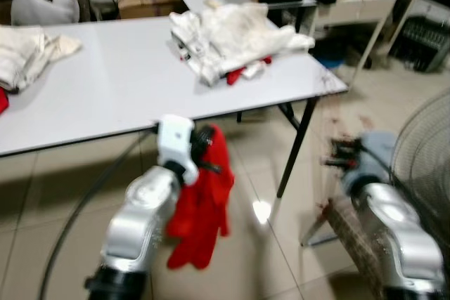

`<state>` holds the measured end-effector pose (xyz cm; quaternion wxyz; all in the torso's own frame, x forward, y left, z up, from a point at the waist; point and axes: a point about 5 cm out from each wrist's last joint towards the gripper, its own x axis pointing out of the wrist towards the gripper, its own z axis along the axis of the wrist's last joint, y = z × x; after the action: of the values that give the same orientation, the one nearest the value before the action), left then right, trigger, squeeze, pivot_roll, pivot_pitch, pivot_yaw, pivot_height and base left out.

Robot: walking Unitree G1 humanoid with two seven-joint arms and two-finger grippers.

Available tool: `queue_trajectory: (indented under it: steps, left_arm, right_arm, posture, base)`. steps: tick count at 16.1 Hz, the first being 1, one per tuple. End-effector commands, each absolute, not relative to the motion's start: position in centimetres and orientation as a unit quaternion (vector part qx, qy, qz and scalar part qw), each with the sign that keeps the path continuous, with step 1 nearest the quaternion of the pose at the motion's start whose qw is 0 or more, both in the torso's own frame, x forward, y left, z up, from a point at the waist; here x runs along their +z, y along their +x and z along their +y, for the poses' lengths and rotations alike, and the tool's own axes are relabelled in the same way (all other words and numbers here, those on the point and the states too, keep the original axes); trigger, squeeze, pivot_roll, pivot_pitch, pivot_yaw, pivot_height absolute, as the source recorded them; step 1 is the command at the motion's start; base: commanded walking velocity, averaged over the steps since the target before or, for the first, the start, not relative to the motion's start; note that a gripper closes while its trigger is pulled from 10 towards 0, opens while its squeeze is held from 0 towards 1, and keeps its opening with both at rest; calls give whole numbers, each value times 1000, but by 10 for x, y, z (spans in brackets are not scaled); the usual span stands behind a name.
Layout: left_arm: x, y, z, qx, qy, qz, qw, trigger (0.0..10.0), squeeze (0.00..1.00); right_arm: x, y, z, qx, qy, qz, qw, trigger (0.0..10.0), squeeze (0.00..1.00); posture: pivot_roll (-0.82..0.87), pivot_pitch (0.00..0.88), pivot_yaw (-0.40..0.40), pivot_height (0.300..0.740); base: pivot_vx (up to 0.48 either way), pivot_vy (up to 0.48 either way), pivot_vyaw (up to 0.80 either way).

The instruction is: Hang hanger

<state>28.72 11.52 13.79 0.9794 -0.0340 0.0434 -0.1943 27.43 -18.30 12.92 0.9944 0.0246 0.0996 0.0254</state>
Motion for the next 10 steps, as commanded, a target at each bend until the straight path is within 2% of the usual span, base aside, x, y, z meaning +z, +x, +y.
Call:
queue_trajectory:
  steps: [1, 10]
  left_arm:
    - [158, 291, 109, -203, -40, 7, 978, 10000, 0]
    - [186, 301, 114, -196, -48, -31, 979, 10000, 0]
  right_arm:
    - [142, 276, -185, 35, 19, 83, 996, 10000, 0]
    - [151, 271, -177, 83, 1, 76, 994, 10000, 0]
  posture:
    - [-117, 0, -27, 740]
    - [-126, 0, -14, 740]
  base:
    - [307, 0, 0]
    - [326, 0, 0]
